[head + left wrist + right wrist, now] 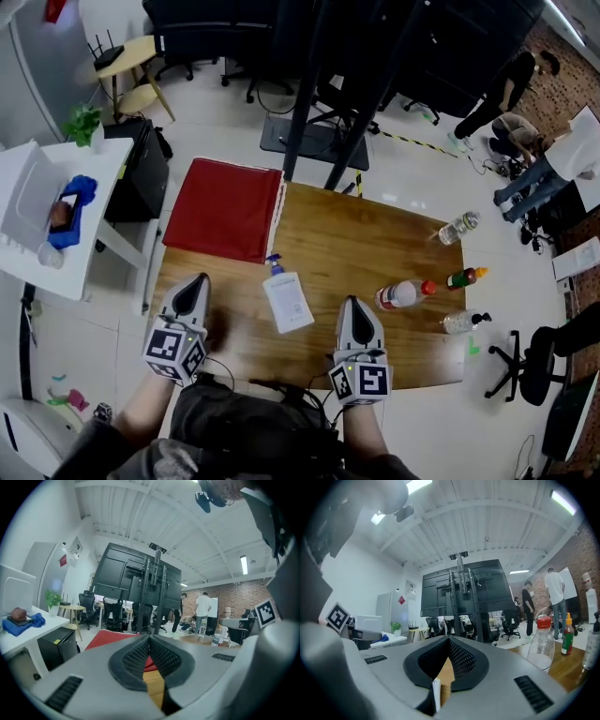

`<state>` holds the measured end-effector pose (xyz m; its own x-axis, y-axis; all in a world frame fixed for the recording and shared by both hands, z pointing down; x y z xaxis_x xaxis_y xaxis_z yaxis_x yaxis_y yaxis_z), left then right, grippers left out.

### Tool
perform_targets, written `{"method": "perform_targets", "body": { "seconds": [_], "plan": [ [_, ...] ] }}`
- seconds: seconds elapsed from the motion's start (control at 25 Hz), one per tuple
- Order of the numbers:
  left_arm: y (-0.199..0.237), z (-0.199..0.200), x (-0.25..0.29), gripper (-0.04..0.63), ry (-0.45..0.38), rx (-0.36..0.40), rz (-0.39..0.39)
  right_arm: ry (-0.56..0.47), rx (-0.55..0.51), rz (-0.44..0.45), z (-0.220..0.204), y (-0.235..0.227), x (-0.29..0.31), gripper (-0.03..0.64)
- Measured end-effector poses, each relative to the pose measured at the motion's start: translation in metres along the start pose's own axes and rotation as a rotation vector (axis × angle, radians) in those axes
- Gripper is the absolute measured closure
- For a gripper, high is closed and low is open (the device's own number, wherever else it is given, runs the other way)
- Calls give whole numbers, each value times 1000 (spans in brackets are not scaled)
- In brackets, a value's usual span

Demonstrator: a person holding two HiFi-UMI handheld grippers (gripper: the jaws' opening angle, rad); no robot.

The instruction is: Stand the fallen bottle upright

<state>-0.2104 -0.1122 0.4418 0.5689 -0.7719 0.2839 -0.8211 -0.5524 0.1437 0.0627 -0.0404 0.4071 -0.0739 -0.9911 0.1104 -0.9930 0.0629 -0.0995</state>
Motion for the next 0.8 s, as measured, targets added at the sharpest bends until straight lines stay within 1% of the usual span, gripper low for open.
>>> {"method": "perform_targets", "body": {
  "seconds": [0.12,0.36,0.56,0.68,0.8],
  "plan": [
    [-35,-4,2,584,-7,-4,40,1,0,42,-4,-25,-16,617],
    [-111,-11,-2,585,-9,0,93,-30,-8,115,4,-80,-64,617],
    [-166,-14,3,584,-30,3,131,-19,-8,129,-2,-134,-104,617],
    [-196,-13,8,584,-36,32,130,-5,-12,130,-5,-162,-121,617],
    [-217,-8,13,584,-41,52,122,9,-13,123,-5,-183,-130,617]
  ]
}}
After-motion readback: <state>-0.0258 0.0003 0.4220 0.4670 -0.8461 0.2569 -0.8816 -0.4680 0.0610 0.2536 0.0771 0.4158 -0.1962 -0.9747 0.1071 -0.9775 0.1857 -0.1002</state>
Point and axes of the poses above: the fingertips, and each gripper's own axes: x forward along the fingers, y to its left, z out of its top, the point moved 1 cm from there along -x, backward along the fingers, and after that the axes turned 5 degrees about y, right-handed, at the moved point
